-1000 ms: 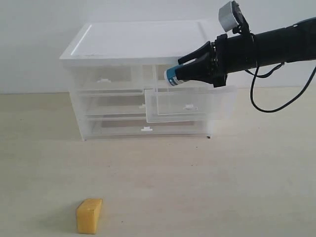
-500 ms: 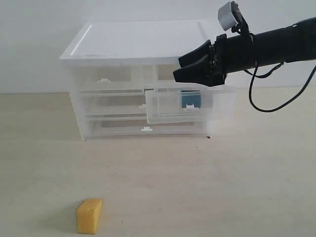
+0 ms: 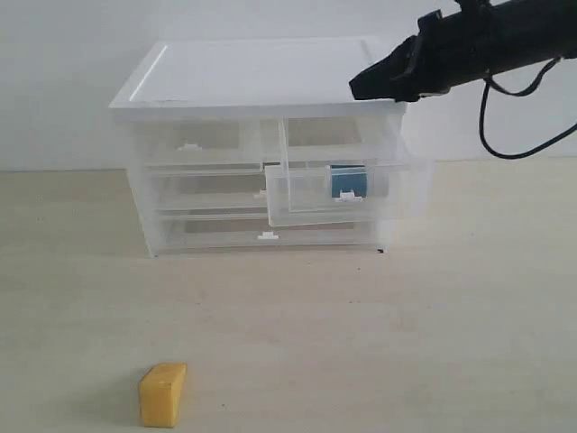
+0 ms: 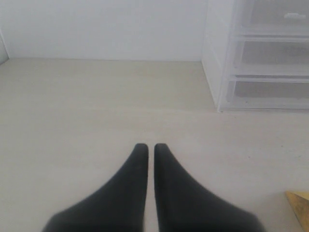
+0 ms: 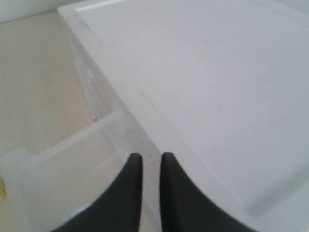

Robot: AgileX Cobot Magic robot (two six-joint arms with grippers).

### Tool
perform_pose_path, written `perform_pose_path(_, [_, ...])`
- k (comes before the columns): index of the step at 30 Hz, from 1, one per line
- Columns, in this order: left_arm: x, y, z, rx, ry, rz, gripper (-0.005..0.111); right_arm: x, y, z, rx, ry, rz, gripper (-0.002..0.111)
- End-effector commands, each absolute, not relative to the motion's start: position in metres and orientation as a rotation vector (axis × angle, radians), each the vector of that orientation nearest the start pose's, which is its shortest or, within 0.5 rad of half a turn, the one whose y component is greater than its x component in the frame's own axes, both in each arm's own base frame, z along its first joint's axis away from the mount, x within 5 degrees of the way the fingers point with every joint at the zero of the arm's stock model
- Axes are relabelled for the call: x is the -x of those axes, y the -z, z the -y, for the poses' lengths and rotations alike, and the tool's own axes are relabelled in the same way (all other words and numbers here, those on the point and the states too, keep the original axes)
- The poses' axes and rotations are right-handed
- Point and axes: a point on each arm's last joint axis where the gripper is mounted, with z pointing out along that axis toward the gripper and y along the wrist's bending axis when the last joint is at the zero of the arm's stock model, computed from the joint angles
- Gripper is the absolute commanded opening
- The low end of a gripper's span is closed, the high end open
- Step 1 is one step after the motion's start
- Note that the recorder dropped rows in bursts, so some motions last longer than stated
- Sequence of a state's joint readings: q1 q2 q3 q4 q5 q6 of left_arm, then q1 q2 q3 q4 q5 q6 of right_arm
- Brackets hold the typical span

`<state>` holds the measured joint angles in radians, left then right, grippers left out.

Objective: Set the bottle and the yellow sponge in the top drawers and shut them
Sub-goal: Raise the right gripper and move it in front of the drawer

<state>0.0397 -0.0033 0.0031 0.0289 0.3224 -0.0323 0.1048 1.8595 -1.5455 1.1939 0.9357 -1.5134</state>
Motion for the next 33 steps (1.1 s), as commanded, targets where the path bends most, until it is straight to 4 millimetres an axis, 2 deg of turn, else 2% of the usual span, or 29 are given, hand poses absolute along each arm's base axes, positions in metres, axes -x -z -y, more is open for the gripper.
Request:
perform_pose_path(1, [-0.054,-0.185,-0.003,0.045,-0.026,-1.794,0.004,-0.391,-0.328,-0.098,0.988,-0.558,-1.946,0.000])
perform_pose_path(6, [-0.054,-0.185,-0.003,0.045,-0.026,-1.794,0.004,-0.381,-0.342,-0.082,0.815,-0.408,-2.127,0.000])
perform_pose_path(9, [-0.054,-0.185,-0.003,0.045,-0.026,-1.794,0.004,-0.373,-0.353,-0.074,0.742,-0.334,-2.176,0.000])
perform_pose_path(12, [-0.054,-0.185,-0.003,0.045,-0.026,-1.794,0.004,-0.362,-0.366,-0.070,0.645,-0.317,-2.158,0.000])
perform_pose_path(14, [-0.054,-0.185,-0.003,0.045,-0.026,-1.794,0.004,-0.345,-0.373,-0.064,0.502,-0.280,-2.082,0.000])
perform_pose_path(17, [-0.054,-0.185,-0.003,0.045,-0.026,-1.794,0.004,-0.323,-0.374,-0.054,0.361,-0.217,-1.974,0.000])
perform_pose_path(19, [-0.054,-0.185,-0.003,0.045,-0.026,-1.794,0.004,-0.307,-0.367,-0.047,0.259,-0.174,-1.897,0.000])
perform_pose_path(21, [-0.054,-0.185,-0.003,0.045,-0.026,-1.794,0.004,-0.291,-0.356,-0.051,0.266,-0.102,-1.823,0.000])
perform_pose_path(26, [-0.054,-0.185,-0.003,0.045,-0.026,-1.794,0.004,-0.253,-0.319,-0.105,0.488,-0.005,-1.633,0.000])
perform_pose_path(28, [-0.054,-0.185,-0.003,0.045,-0.026,-1.794,0.004,-0.235,-0.303,-0.128,0.663,0.015,-1.531,0.000])
perform_pose_path(30, [-0.054,-0.185,-0.003,0.045,-0.026,-1.794,0.004,-0.222,-0.288,-0.139,0.689,-0.059,-1.543,0.000])
perform_pose_path(33, [-0.054,-0.185,-0.003,0.045,-0.026,-1.794,0.004,-0.217,-0.271,-0.138,0.552,-0.217,-1.680,0.000])
